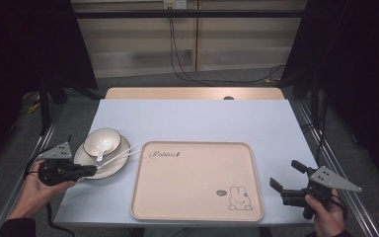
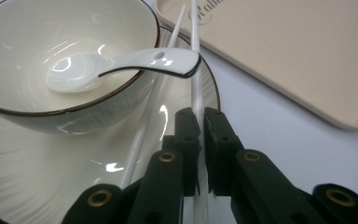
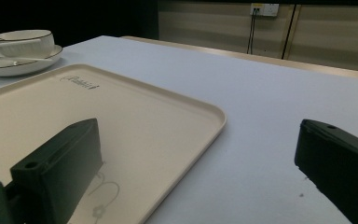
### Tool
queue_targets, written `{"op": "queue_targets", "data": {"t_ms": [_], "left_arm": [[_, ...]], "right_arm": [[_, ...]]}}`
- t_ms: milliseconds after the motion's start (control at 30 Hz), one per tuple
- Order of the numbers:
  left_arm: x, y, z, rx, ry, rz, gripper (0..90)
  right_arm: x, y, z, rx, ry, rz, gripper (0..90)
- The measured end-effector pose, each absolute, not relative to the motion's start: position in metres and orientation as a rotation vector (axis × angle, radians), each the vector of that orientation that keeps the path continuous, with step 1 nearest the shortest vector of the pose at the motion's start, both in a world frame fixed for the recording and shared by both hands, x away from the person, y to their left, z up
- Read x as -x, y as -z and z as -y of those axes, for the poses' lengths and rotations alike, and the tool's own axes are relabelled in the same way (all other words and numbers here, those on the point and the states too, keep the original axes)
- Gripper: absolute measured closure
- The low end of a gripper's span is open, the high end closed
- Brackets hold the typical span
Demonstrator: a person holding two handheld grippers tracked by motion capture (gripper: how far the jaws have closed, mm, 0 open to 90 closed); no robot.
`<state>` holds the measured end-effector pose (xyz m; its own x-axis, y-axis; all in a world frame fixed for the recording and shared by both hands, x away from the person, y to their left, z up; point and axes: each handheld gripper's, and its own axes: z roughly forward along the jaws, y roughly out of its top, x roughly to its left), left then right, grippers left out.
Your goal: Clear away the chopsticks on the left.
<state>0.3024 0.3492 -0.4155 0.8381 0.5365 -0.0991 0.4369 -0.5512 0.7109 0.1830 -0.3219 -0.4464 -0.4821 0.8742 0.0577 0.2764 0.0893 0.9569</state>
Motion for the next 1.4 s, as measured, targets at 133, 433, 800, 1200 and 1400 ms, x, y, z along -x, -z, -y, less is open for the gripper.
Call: {"op": "queue_targets", "data": {"t_ms": [133,433,800,1200,1400], "left_arm": [[-0.291,0.41,-0.347,-2.203,-0.187,-0.761,85.1],[-0.266,0.407,-0.333,-2.109,-0.164,-0.885,85.0],[-0.24,0.396,-0.294,-2.063,-0.168,-0.947,85.0],[-0.238,0.399,-0.259,-2.003,-0.156,-1.004,85.0],[-0.242,0.4,-0.243,-1.975,-0.164,-1.045,85.0]], "right_arm": [[-0.183,0.446,0.322,-1.132,-1.411,-1.82,0.1],[-0.183,0.447,0.321,-1.132,-1.409,-1.82,0.2],[-0.183,0.447,0.321,-1.127,-1.412,-1.824,0.2],[-0.183,0.446,0.321,-1.124,-1.412,-1.83,0.2],[-0.183,0.446,0.321,-1.123,-1.414,-1.831,0.2]]}}
